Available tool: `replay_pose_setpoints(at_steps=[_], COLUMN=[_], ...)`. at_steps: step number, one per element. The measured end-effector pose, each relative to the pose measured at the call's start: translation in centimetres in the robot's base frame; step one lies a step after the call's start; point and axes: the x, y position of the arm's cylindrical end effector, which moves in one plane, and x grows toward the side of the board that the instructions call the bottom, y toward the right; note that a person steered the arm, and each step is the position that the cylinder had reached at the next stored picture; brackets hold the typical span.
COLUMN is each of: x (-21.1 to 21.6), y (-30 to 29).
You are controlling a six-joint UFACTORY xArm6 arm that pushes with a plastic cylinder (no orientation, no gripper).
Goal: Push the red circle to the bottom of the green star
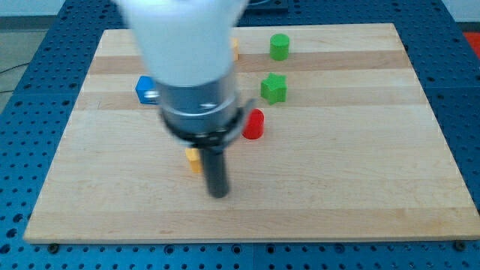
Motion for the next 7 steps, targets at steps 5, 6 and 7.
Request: replay_pose_setpoints(at_steps=[5, 6, 7], x=[-3.5, -4.5, -7.2], y=[-3.3, -0.1, 0.8])
